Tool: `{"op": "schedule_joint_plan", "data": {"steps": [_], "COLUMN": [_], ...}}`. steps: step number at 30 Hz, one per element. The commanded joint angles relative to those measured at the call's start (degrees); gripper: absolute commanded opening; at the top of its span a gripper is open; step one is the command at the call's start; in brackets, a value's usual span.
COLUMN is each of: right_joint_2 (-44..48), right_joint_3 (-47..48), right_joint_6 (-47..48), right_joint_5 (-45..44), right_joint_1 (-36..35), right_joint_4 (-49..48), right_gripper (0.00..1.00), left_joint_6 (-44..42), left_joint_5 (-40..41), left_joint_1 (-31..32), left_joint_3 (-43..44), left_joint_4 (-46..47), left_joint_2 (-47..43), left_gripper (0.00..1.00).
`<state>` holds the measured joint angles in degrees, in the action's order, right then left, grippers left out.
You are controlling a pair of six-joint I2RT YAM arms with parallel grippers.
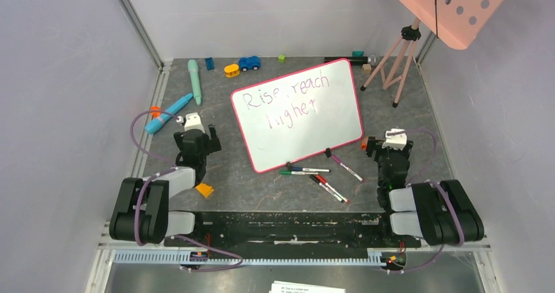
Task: Write a sentence on the whiteboard
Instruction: Reset both arms
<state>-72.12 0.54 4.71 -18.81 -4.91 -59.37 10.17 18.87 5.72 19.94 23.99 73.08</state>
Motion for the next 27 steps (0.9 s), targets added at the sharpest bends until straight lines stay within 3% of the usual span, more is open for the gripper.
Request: {"op": "schedule_joint_plan", "data": {"steps": [1,4,7,8,27], "right_joint_2": [-6.99,-6.47,-6.73,-6.58,-6.55], "right_joint_3": [-9.21,-7.71,-6.79,-6.72,-6.82], "right_joint_6": [3.73,1.78,2.40,2.49,3.03], "right_joint_5": [4.69,3.52,4.97,4.93,5.71], "right_joint_1": [0.78,1.78,1.84,1.84,1.78], "right_joint_4": [-29.44,-25.27,-24.26,-23.78,-24.21], "right_gripper": [0.90,0.91,0.89,0.96,0.98], "left_joint_6": [-6.65,-6.08,-8.73,-8.88,-8.77], "left_joint_5": [-2.35,-0.07,-6.49,-6.59,-6.76], "left_joint_1": [-0.33,-0.92,-0.96,-0.97,-0.92], "left_joint_3": [0.24,-2.06,-3.97,-4.12,-3.96], "left_joint_4": [19.81,29.27,34.78,35.80,35.52], "left_joint_2": [3.35,8.64,11.05,11.50,11.43], "left_gripper": [1.00,1.00,0.98,0.98,1.00]}}
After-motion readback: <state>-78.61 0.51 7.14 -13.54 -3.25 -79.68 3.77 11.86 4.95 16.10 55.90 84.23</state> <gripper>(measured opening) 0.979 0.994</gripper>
